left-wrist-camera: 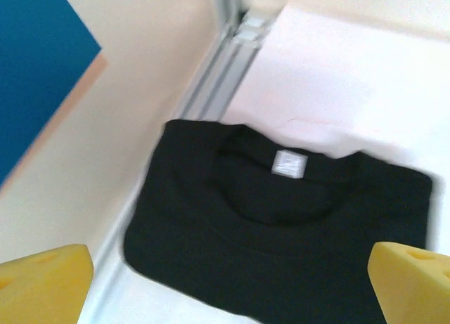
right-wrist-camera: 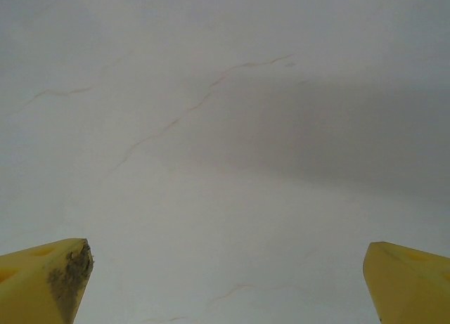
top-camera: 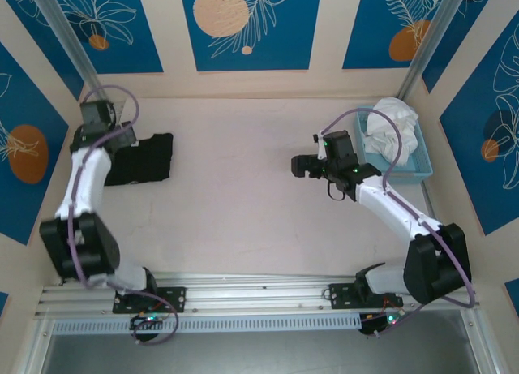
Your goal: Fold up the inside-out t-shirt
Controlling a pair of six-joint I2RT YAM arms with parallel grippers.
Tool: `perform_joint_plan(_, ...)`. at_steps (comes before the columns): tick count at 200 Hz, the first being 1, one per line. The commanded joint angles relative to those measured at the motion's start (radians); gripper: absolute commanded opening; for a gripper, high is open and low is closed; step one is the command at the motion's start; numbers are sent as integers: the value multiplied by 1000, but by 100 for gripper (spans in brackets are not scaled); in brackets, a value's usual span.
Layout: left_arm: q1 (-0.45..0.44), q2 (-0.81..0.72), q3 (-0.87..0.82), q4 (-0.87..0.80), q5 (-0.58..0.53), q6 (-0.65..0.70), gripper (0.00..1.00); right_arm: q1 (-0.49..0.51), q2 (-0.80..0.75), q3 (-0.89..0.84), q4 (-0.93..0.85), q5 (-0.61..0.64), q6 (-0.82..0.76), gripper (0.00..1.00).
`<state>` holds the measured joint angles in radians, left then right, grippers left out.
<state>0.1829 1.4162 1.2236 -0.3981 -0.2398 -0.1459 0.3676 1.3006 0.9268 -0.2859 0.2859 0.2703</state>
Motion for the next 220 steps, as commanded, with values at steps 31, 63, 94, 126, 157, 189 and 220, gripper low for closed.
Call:
perform_joint_plan(31, -52, -344, -580, 470, 110, -195, 100, -28, -47, -49, 27, 369, -70, 99)
perform_joint_plan(63, -57, -366, -767, 672, 8, -114, 100, -68, -67, -285, 430, 370, -242, 99)
perform_joint_plan(94, -67, -241, -814, 841, 76, -39, 100, -192, -34, -468, 771, 218, -243, 99)
perform_joint_plan(126, -86, -87, -905, 1177, 132, -7, 100, -274, 68, -528, 991, 72, -202, 99)
perform_joint_plan(157, -96, -10, -893, 1237, 172, -8, 100, -292, 180, -529, 1107, -17, -193, 99)
perform_joint_plan(189, -109, 9, -853, 1192, 168, 8, 100, -335, 239, -535, 1168, -87, -165, 99)
perform_joint_plan(220, -117, 10, -850, 1183, 163, 14, 100, -347, 219, -525, 1111, -109, -159, 99)
